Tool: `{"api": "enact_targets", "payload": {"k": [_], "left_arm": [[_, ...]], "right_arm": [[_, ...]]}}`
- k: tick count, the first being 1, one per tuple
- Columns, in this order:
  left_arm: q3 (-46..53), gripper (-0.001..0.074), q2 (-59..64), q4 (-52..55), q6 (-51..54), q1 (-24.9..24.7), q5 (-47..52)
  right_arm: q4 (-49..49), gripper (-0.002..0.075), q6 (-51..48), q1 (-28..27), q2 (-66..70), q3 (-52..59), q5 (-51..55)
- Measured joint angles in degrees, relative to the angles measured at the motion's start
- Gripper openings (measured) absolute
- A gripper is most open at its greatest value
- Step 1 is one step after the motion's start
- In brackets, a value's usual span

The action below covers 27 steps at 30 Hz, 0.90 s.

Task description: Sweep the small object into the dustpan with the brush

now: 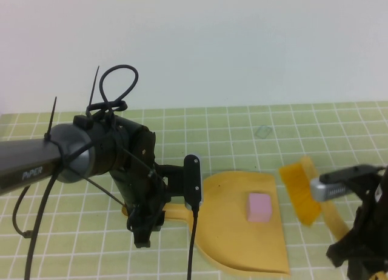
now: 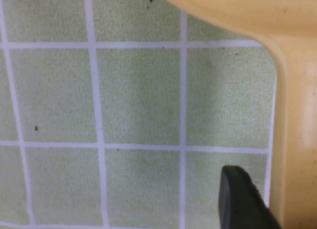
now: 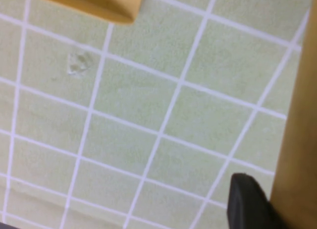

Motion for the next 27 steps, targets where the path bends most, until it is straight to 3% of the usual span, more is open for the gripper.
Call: {"api": "enact_targets", "payload": {"k": [10, 27], "left_arm": [[-0.4, 0.0214, 2.9, -2.0, 0.0, 0.0, 0.0], [-0.3, 0.0244, 2.0, -1.1, -0.4, 0.0, -0.3]], "right_arm": [[17.7, -0.0002, -13.0, 0.1, 2.5, 0.7, -4.3], [8.6, -0.0003, -7.9, -0.6, -2.2, -2.9, -5.1]]}}
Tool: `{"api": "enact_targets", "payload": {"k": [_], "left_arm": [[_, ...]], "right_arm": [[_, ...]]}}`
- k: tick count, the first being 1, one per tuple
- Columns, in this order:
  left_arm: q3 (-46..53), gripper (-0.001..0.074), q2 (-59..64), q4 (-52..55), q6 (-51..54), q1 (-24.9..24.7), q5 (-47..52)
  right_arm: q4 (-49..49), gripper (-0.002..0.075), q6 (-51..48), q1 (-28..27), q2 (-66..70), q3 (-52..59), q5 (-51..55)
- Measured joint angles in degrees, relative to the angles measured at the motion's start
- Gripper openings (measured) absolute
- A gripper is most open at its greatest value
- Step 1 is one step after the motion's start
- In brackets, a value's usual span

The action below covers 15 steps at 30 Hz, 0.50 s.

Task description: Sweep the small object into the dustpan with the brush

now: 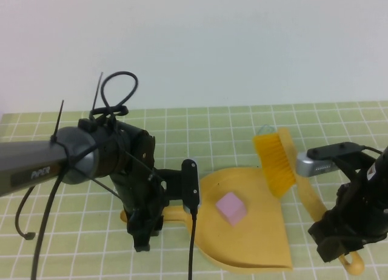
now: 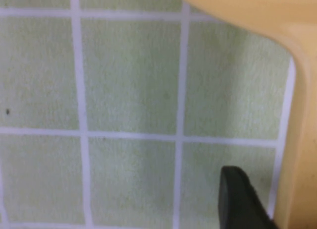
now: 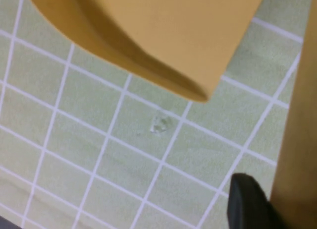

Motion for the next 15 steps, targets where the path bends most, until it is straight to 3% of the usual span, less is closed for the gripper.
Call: {"api": "enact_targets", "payload": {"k": [6, 15], "left_arm": [[0.1, 0.0292, -1.7, 0.3, -1.1, 0.0, -0.5], [0.1, 0.03, -3.6, -0.6, -3.6, 0.0, 1.1]], "right_arm": [[0.4, -0.0003, 0.1, -0.7, 0.0, 0.0, -1.2], [1.7, -0.0003, 0.0, -4.5, 0.0, 0.0, -1.5]]}}
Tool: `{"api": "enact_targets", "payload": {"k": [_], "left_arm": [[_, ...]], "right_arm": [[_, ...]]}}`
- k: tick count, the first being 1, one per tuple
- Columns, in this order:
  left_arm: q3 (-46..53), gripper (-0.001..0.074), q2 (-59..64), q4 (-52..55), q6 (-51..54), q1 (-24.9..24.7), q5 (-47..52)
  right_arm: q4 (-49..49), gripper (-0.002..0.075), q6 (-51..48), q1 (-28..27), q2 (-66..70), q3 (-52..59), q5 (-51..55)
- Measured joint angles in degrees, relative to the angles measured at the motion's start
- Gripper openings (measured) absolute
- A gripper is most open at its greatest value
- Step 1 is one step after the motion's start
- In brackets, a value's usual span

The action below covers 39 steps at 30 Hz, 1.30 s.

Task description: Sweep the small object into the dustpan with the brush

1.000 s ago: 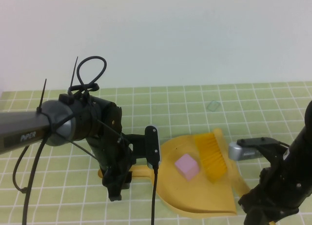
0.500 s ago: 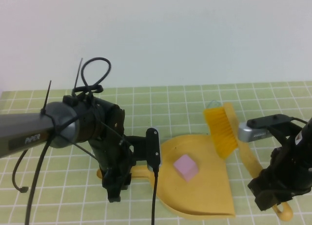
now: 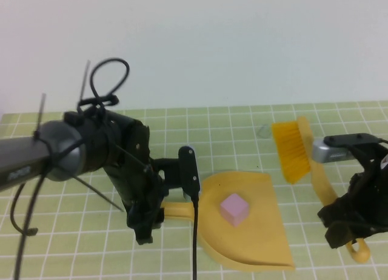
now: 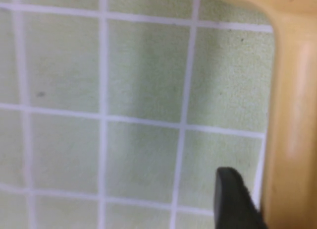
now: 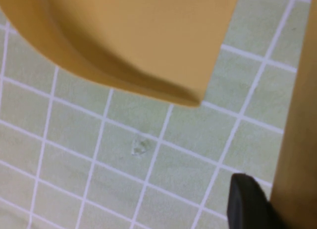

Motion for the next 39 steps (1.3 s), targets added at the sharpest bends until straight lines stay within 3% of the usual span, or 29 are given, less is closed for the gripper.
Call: {"api": "enact_targets", "payload": {"k": [12, 15, 20, 27, 28, 29, 30, 34, 39], "left_arm": [[0.1, 0.0288, -13.2, 0.3, 0.0, 0.0, 8.6], [0.1, 0.0224, -18.2, 1.3, -0.3, 0.0, 11.7], [0.1, 0.0046, -25.3, 1.7, -4.7, 0.0, 16.0], [0.1, 0.0004, -39.0, 1.9, -12.6, 0.0, 17.0], [0.1, 0.0002, -41.3, 1.9, -13.2, 0.0, 17.0], [0.1, 0.0001, -43.4, 1.9, -13.7, 0.0, 17.0], [0.1, 0.0, -45.1, 1.9, -14.3, 0.0, 17.1], [0.1, -0.0001, -52.7, 1.3, -19.2, 0.4, 18.1], [0.1, -0.0001, -60.0, 1.3, -19.6, 4.6, 18.3]], "right_arm": [[-0.6, -0.0003, -2.0, -2.4, 0.2, 4.1, 0.7], [3.4, -0.0003, -4.4, -2.4, 0.2, 8.1, -3.0], [14.0, -0.0003, -11.1, -2.4, 0.3, 12.5, -11.0], [16.4, -0.0003, -12.7, -2.4, 4.1, 13.0, -11.8], [16.2, 0.0171, -12.4, -2.2, 4.5, 12.7, -12.0], [16.6, -0.0003, -12.6, -2.4, 5.8, 13.0, -11.8], [16.4, -0.0001, -12.0, -2.4, 6.9, 13.0, -12.0], [16.4, 0.0053, -12.1, -2.4, 9.6, 13.0, -11.9], [14.1, 0.024, -12.0, -2.4, 9.7, 11.9, -11.2]]}}
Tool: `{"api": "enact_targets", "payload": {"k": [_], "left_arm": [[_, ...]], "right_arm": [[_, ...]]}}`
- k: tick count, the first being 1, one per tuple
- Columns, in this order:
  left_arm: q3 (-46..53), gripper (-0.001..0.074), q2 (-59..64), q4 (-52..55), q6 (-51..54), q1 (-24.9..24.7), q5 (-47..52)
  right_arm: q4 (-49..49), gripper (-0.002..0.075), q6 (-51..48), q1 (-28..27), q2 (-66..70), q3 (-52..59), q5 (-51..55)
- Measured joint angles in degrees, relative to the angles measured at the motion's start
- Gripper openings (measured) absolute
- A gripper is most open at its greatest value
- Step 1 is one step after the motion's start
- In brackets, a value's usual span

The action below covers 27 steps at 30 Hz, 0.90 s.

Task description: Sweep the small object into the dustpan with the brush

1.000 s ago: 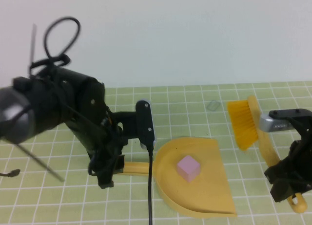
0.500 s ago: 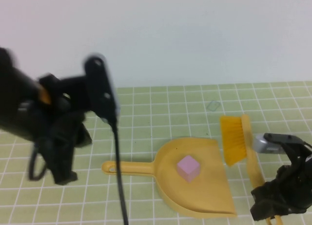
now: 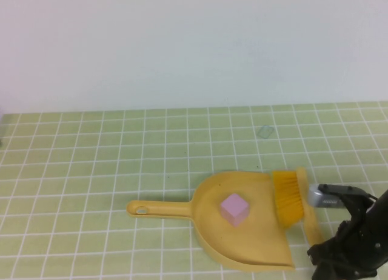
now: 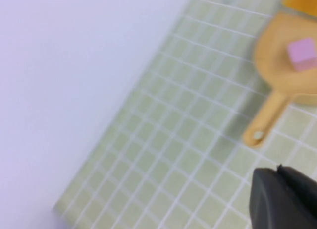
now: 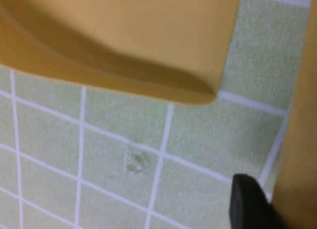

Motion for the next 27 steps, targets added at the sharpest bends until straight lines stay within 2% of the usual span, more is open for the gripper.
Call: {"api": "enact_targets", "payload": {"k": [3, 5, 11, 17, 19, 21, 26, 27], "left_arm": [[0.0, -0.0001, -3.3, 0.0, 0.0, 4.3, 0.0], [0.0, -0.0001, -5.8, 0.0, 0.0, 7.2, 0.0], [0.0, -0.0001, -10.7, 0.0, -0.4, 13.9, 0.1], [0.0, -0.0001, -12.7, -0.8, -6.2, 16.8, 3.3], [0.0, -0.0001, -13.1, 0.0, -10.2, 17.5, 4.1], [0.0, -0.0001, -13.6, 2.5, -17.0, 18.0, 4.0], [0.9, -0.0001, -15.9, 17.5, -40.7, 19.6, -1.1], [1.7, -0.0001, -16.4, 22.1, -45.9, 19.9, -2.3]], "right_arm": [[-1.1, 0.0355, 0.4, 0.0, -0.1, -1.5, 1.1], [-1.1, 0.0399, 0.5, 0.0, -0.8, -2.6, 1.1], [-5.9, 0.0401, 3.6, 0.0, -3.4, -6.7, 4.6], [-14.5, 0.0389, 10.4, 0.0, -10.2, -9.7, 10.6], [-15.3, 0.0356, 11.3, 0.0, -13.9, -10.2, 11.7], [-15.3, 0.029, 12.2, 0.0, -17.6, -10.3, 12.0], [-15.3, 0.0012, 13.5, 0.0, -27.9, -10.3, 11.9], [-15.3, 0.0001, 13.9, 0.0, -29.9, -10.3, 11.9]]}}
